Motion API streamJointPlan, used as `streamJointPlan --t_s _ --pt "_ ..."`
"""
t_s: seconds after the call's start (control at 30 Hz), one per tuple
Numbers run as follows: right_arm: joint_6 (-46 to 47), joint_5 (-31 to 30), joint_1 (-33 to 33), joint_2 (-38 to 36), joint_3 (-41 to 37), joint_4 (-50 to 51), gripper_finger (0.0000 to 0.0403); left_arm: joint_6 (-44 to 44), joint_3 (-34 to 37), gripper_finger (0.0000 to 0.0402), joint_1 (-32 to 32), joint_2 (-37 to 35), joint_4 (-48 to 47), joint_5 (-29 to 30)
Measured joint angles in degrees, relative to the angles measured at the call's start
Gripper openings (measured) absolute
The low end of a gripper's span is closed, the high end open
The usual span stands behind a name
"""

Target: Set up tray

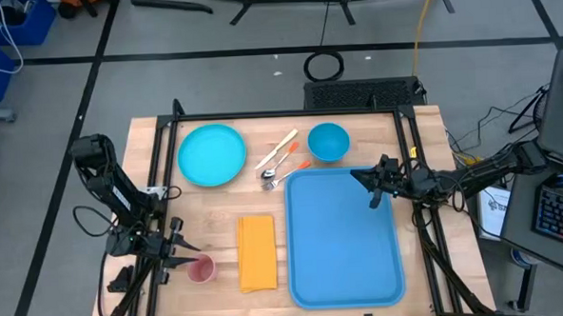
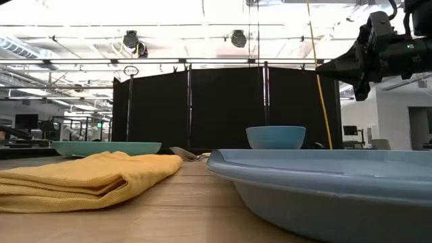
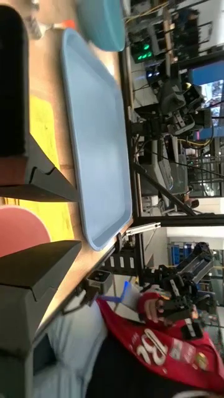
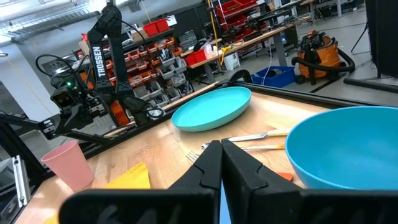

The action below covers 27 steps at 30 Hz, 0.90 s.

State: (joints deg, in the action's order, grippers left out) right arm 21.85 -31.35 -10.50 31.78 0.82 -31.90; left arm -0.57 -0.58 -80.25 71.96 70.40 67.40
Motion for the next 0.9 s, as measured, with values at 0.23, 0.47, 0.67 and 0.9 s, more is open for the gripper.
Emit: streamJointPlan --t_s 0.23,0.47,0.67,0.9 --pt "-0.2 0.0 0.0 0.0 0.0 0.0 0.0 8.6 0.0 0.0113 0.1 0.0 0.0 0.1" --pt "0.6 -1.9 0.6 0.1 0.0 -3.7 0.0 10.4 0.0 0.0113 3.8 0.0 0.1 -0.4" --pt "1.7 -1.5 1.0 0.1 0.0 -8.1 0.0 11.9 0.0 0.0113 10.3 0.0 0.7 0.7" --pt "4.9 4.7 1.0 0.4 0.0 -3.5 0.0 1.7 0.0 0.0113 18.8 0.0 2.9 -1.6"
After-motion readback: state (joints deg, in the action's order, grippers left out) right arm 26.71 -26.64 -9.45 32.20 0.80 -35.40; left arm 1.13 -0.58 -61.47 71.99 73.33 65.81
